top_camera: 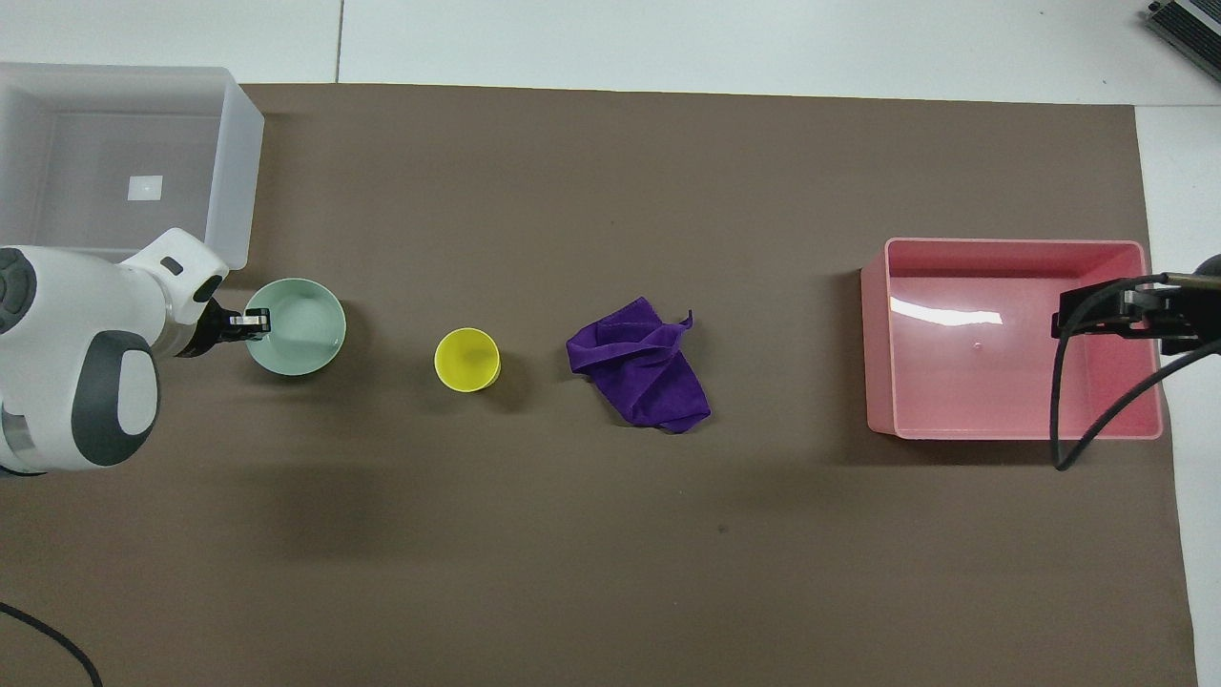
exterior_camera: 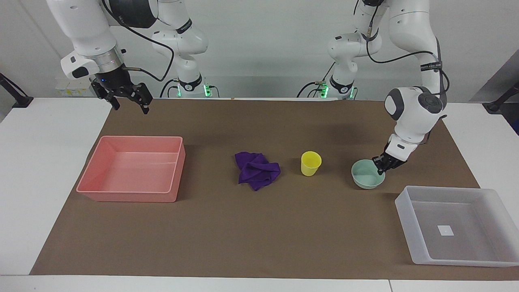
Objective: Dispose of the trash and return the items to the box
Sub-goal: 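Place the green bowl in the clear bin while the right gripper reaches the cloth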
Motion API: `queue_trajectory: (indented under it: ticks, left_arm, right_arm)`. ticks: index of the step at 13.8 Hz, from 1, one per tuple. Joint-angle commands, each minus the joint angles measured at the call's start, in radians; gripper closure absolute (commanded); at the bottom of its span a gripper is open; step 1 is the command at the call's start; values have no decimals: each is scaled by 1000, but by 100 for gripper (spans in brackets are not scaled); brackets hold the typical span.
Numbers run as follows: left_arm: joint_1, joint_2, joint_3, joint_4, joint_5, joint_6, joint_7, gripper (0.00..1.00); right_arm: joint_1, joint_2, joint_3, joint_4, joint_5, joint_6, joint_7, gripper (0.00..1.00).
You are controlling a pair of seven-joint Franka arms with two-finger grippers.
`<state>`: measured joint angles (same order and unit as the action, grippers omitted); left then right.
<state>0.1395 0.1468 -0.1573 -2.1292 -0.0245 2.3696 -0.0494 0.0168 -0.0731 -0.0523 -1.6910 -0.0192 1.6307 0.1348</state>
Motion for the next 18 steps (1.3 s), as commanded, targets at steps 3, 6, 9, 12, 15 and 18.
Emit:
queue_trajectory:
  ticks: [3,6,9,12,15,18]
  left_arm:
    - [28,8,4,248,17,-269,16,100]
    - [34,75,4,394,9,-320,14,100]
    - [43,192,4,596,15,-444,14,100]
    - [80,304,5,776,20,-486,16,100]
    - [91,463,13,990,64,-487,16,100]
    - [109,605,22,1133,70,-461,16,100]
  right_arm:
    - [0,-28,0,-41,19,34,16,0]
    - [44,-20,2,-55,10,72,25,0]
    - [106,-5,2,-98,2,159,94,0]
    - [161,47,2,-101,2,236,153,0]
    - [218,108,2,-101,5,313,170,0]
    - [268,179,2,-102,19,389,189,0]
